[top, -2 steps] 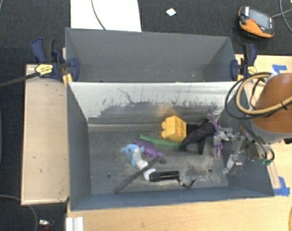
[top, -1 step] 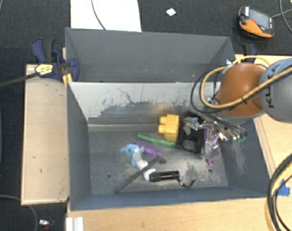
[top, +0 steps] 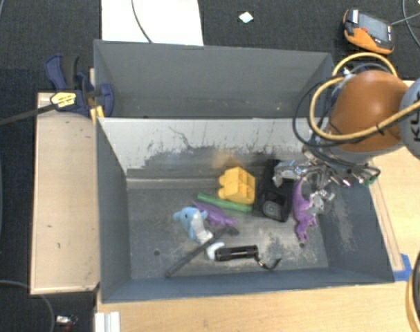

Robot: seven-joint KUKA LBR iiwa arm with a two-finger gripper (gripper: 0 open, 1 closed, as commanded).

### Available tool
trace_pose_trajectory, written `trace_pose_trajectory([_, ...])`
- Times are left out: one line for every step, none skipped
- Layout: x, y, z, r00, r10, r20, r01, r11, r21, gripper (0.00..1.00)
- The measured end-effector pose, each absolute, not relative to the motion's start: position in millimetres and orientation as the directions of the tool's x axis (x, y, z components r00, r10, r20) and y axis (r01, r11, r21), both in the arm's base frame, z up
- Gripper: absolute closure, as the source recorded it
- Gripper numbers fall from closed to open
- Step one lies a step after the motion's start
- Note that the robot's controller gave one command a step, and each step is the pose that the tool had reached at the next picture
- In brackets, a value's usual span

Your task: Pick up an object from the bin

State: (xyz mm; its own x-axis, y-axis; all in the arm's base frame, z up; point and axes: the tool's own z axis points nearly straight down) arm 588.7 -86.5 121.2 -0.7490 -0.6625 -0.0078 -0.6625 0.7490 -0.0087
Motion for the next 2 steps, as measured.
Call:
trace_pose_trajectory([582.8,-72.9,76.5,-0.889,-0.458,-0.004,-0.458,0.889,0.001,0.0])
trace_pose_trajectory([593.3,-81.9,71.7,-0.512,-0.859,-0.01,-0.859,0.512,-0.015,0.0])
